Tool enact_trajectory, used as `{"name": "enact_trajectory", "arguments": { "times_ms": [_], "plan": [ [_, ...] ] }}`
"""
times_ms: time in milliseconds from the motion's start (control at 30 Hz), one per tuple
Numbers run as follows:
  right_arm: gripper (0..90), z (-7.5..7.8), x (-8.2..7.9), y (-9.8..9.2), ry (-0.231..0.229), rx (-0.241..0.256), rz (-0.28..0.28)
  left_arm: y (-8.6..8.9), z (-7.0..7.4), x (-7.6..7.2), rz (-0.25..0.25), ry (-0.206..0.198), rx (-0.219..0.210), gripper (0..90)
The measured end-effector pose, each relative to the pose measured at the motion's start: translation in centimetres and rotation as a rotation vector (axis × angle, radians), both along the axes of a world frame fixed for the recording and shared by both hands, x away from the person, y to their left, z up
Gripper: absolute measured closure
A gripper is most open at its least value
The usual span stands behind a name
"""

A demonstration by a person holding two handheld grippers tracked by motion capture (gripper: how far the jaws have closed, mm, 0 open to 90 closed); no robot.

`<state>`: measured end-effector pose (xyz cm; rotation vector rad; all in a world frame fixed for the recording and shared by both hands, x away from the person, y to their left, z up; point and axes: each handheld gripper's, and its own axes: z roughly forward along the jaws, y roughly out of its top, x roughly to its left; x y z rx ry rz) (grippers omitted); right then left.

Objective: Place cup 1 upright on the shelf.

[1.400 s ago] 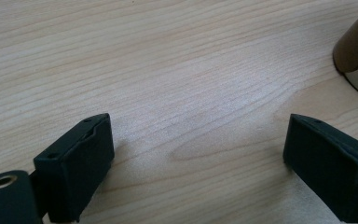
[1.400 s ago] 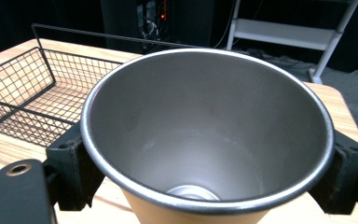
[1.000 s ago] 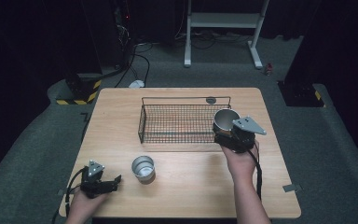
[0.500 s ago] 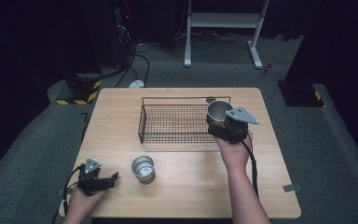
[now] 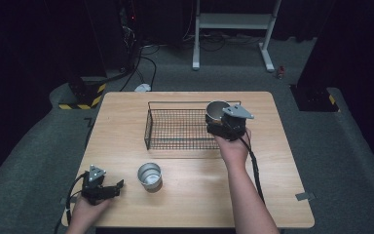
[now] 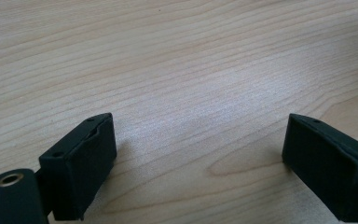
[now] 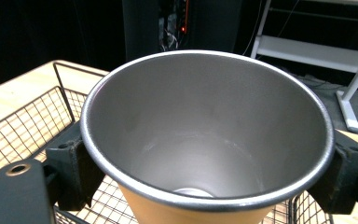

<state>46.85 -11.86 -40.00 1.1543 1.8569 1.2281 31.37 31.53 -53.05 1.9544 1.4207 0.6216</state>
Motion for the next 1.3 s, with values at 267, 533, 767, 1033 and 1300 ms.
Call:
{"name": "enact_trajectory", "arguments": {
  "times_ms": [267,533,767,1033,1300],
  "plan": [
    [13.3,-0.6,1.4,1.1,0.009,-0.02,-0.002,0.0,0.0,0.0,-0.001,0.002,-0.001,10.1],
    [13.2,-1.0,2.8,1.8,0.048,-0.04,-0.011,0.0,0.0,0.0,0.0,0.0,0.0,10.2],
    [13.2,-1.2,3.5,1.7,0.063,-0.034,-0.034,0.0,0.0,0.0,0.0,0.0,0.0,10.2],
    [13.3,-2.6,4.3,1.6,0.131,-0.063,-0.052,0.0,0.0,0.0,0.0,0.0,0.0,10.1],
    [13.3,-3.7,4.4,1.7,0.157,-0.062,-0.052,0.0,0.0,0.0,0.0,0.0,0.0,10.1]
  ]
}}
